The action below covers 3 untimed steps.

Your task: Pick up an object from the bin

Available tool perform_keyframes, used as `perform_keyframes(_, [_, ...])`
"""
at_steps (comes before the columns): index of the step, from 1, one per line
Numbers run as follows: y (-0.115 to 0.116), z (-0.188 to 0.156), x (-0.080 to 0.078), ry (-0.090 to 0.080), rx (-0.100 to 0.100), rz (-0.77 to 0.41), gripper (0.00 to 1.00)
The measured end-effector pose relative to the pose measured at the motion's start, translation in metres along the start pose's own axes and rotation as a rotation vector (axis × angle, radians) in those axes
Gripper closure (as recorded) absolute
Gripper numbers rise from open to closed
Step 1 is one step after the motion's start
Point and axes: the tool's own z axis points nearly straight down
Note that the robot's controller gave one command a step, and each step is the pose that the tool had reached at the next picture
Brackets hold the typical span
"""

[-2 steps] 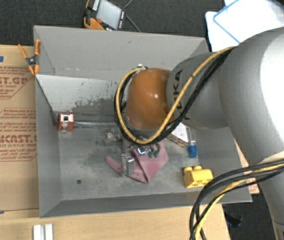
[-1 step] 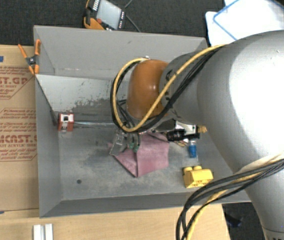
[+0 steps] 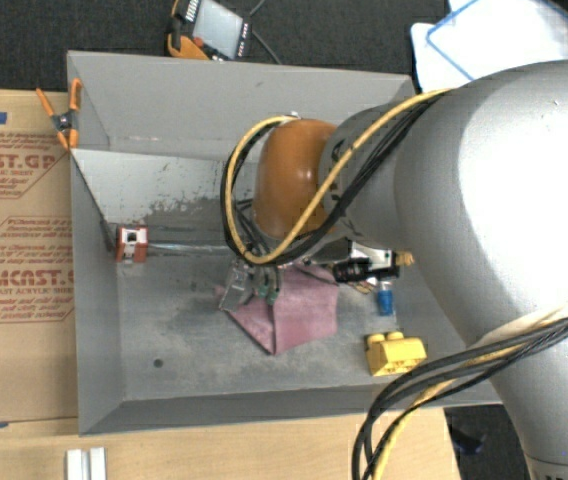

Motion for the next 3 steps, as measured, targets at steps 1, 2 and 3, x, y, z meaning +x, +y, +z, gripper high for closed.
perform_keyframes(1, [-0.002, -0.013, -0.004, -0.001, -0.002, 0.009, 1.0])
perform_keyframes(2, [-0.01, -0.096, 0.003, -0.005, -0.004, -0.012, 1.0])
perform_keyframes(3, [-0.018, -0.001, -0.016, 0.007, 0.003, -0.088, 1.0])
